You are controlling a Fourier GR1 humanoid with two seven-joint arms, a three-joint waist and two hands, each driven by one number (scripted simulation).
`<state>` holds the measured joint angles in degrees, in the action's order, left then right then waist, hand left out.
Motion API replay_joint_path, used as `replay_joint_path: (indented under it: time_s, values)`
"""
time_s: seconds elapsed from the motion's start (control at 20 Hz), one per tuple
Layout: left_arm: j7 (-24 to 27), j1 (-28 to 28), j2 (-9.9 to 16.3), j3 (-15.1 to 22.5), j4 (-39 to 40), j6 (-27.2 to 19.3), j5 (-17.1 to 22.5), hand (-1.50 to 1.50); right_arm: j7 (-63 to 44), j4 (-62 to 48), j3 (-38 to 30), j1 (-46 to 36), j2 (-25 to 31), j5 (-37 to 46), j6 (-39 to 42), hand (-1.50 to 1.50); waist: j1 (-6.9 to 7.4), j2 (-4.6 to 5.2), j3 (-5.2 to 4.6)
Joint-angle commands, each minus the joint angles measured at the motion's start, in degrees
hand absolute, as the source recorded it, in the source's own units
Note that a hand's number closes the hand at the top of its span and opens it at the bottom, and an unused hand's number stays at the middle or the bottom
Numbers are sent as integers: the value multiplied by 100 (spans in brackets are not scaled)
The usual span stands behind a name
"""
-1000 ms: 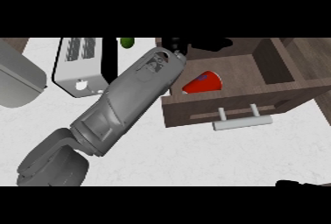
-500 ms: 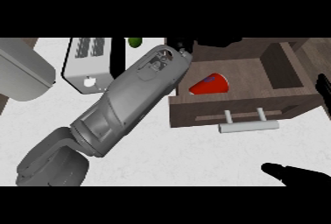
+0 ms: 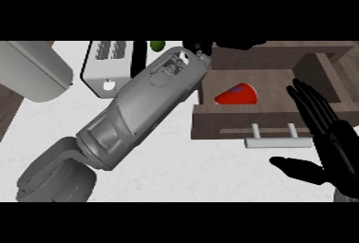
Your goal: Pick up the can, place it into the drawer and close the drawer
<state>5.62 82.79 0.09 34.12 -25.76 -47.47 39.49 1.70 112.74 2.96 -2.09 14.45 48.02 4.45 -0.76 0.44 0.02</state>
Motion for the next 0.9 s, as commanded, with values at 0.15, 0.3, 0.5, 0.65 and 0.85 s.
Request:
replay_joint_path:
  time_s: [0.15,0.3,0.5,0.65,0.85]
  values:
    - [-284,-263,472,-48,-464,117,-234,-150,152,-1563,44,-562,-59,955,-733,-150,186,-49,0]
    - [-642,-302,505,59,-887,-162,-386,-150,317,-2349,-62,-815,-377,983,-1371,-150,244,-69,3]
    - [-1253,-457,1009,143,-1518,-70,-545,-150,231,-2904,134,-936,-700,1367,-1837,-150,260,-93,0]
    - [-1207,-867,1220,72,-1880,77,-565,-150,402,-3718,-146,-1355,-622,1370,-2081,-150,285,-69,1]
    - [-1762,-915,1714,291,-2524,62,-728,-150,400,-4249,-343,-1655,-544,1515,-2287,-150,415,-112,0]
